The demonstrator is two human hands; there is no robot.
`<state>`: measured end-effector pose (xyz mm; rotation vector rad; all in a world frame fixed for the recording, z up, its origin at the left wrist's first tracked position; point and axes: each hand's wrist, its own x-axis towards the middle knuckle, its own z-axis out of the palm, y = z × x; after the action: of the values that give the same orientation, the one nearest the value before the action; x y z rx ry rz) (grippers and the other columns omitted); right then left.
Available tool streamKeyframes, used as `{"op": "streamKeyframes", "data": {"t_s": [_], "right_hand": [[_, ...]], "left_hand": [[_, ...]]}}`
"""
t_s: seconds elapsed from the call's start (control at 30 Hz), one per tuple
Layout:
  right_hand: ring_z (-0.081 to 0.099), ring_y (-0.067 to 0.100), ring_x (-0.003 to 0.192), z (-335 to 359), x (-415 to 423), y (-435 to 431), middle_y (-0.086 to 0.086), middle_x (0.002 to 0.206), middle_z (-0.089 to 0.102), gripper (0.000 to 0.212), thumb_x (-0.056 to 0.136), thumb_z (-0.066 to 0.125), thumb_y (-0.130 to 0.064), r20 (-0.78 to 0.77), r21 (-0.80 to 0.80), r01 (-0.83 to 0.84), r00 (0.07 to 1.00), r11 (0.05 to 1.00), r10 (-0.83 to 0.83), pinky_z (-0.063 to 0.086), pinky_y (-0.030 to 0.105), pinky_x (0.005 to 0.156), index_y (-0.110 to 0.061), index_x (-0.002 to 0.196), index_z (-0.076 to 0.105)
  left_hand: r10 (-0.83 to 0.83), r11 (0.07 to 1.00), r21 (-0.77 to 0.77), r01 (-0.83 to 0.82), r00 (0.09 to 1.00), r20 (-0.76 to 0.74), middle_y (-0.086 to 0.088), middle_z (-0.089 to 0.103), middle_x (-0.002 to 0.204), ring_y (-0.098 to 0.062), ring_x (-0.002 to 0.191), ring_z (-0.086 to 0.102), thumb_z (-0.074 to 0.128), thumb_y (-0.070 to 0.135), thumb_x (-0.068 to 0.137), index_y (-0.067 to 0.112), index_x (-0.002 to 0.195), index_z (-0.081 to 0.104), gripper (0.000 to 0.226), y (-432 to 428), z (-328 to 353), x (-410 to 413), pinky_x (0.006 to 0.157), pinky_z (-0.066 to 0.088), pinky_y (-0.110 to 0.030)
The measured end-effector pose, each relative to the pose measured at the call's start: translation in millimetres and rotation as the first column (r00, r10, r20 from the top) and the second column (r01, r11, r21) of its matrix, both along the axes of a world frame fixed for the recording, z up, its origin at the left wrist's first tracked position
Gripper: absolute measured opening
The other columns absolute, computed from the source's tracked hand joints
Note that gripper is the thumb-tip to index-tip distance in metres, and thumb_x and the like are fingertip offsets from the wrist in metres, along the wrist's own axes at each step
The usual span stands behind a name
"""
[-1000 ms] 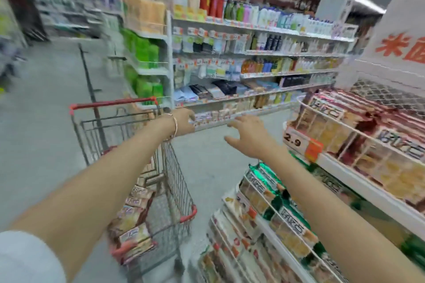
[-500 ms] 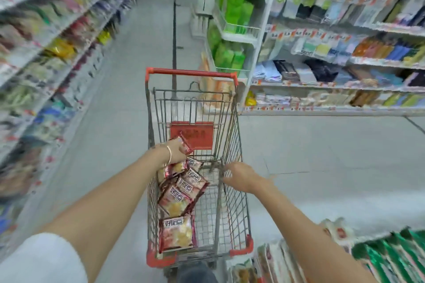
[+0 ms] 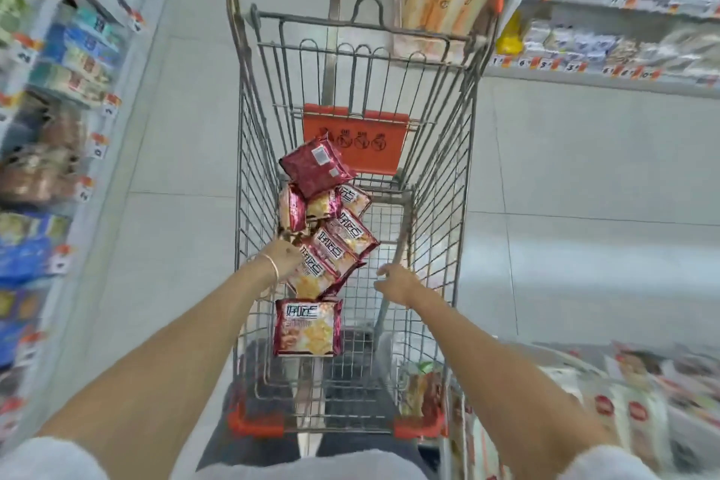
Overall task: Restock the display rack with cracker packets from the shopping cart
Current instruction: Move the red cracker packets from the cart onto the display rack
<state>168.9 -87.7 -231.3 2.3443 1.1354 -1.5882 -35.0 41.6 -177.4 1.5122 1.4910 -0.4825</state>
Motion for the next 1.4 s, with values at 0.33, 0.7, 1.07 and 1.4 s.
{"op": "streamKeyframes", "data": {"t_s": [0.33,0.7,1.07,1.4], "right_hand": [[0.060,0.033,0.117,-97.1,-25.9,49.4,0.015,0.139,0.054,0.056,0.101,0.054,-0.026,-0.052,0.045,0.269,0.962,0.962,-0.267,0.051,0.044,0.098,-0.008,0.151,0.035],[0.061,0.019,0.085,-131.4,-37.4,44.9,0.007,0.110,0.059,0.042,0.086,0.073,-0.043,-0.047,0.113,0.263,0.965,0.958,-0.259,0.056,0.031,0.076,-0.008,0.108,0.064],[0.058,0.022,0.061,-25.8,18.5,36.3,0.007,0.073,0.070,0.022,0.086,0.070,-0.050,-0.357,0.349,0.592,0.801,0.726,-0.482,0.045,0.032,0.060,-0.027,0.085,0.071],[0.062,0.023,0.110,-28.0,-5.7,36.2,0.005,0.119,0.066,0.035,0.099,0.054,-0.042,-0.663,-0.130,0.717,0.451,0.685,-0.598,0.045,0.040,0.103,-0.016,0.122,0.059]], "left_hand": [[0.092,0.992,-0.087,-0.094,0.996,-0.020,-0.013,0.069,0.105,-0.027,0.095,0.065,0.060,0.029,0.099,0.004,0.102,0.071,0.027,-2.6,-41.8,-5.0,0.091,0.054,-0.044],[0.065,0.992,-0.102,-0.074,0.994,-0.086,-0.008,0.064,0.087,-0.025,0.084,0.059,0.060,0.017,0.097,0.013,0.100,0.064,0.006,7.2,-53.4,-14.9,0.064,0.045,-0.029],[0.363,0.921,-0.178,-0.346,0.928,0.079,-0.009,0.062,0.122,-0.026,0.113,0.060,0.059,0.042,0.098,0.012,0.108,0.063,0.032,3.0,-42.0,7.5,0.095,0.053,-0.040],[0.644,0.727,-0.462,-0.508,0.739,0.200,-0.013,0.067,0.129,-0.036,0.117,0.065,0.083,0.063,0.061,0.016,0.134,0.055,0.091,-12.0,-40.6,-6.4,0.105,0.049,-0.053]]}}
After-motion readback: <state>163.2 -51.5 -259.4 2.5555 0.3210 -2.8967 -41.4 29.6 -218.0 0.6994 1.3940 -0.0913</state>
